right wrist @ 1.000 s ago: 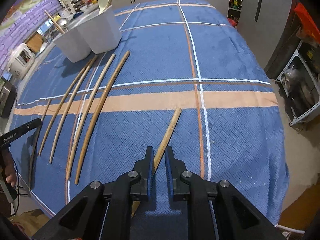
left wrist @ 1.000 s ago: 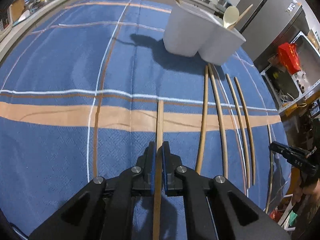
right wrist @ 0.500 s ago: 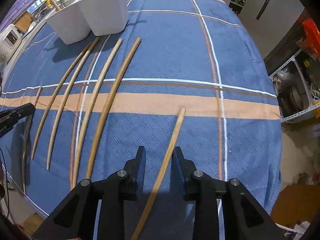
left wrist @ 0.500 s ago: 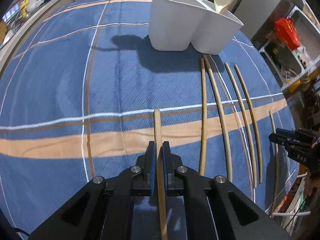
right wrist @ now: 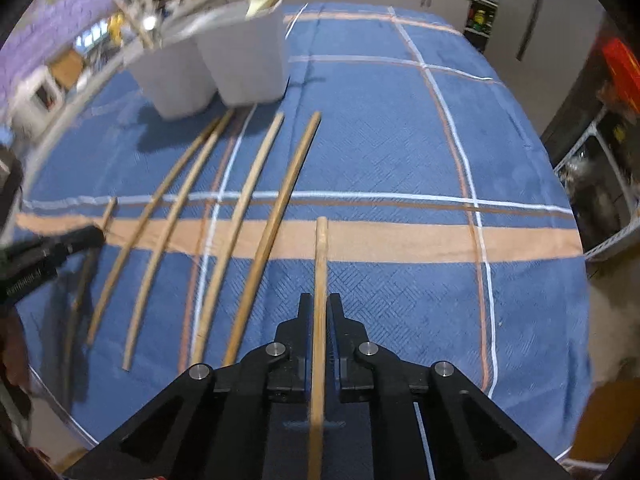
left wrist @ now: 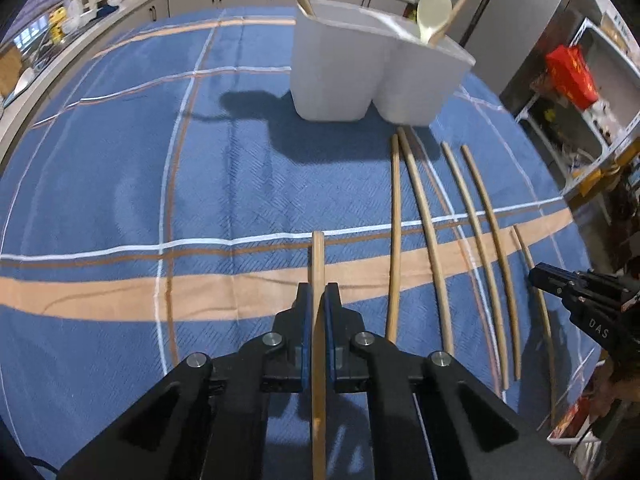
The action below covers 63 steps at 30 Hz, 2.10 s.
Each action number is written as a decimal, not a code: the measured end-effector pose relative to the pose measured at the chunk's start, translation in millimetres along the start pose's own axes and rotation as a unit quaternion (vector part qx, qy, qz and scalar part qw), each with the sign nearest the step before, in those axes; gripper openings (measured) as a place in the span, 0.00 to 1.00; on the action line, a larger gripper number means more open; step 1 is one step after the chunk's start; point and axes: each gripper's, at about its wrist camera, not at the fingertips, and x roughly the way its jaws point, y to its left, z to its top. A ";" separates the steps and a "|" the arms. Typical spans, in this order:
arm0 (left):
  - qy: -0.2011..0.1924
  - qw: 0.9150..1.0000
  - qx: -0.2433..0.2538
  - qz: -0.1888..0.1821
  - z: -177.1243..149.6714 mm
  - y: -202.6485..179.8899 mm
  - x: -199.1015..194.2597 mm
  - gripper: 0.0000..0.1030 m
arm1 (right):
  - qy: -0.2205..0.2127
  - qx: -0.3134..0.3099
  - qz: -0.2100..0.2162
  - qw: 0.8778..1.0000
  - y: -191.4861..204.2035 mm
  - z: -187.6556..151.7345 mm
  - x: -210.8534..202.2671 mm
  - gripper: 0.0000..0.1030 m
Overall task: Organize utensils
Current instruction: 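Lift the held chopsticks off the tablecloth with both grippers, then carry both held chopsticks upright above the white holder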
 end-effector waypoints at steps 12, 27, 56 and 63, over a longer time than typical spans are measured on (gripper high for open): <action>-0.096 0.995 -0.002 -0.016 -19.9 2.1 -81.2 0.06 | -0.119 0.013 0.027 0.992 6.3 -16.2 -69.9 0.07; -0.148 0.988 0.026 0.032 -37.9 -23.7 -136.0 0.06 | -0.190 0.006 0.035 0.981 16.2 -35.8 -119.0 0.07; -0.274 0.961 0.028 -0.013 24.2 -42.3 -221.5 0.05 | -0.279 0.023 0.034 0.959 2.8 16.2 -177.6 0.07; -0.299 0.954 0.027 -0.027 78.7 -38.0 -229.6 0.05 | -0.302 0.028 0.052 0.952 0.2 66.1 -189.3 0.07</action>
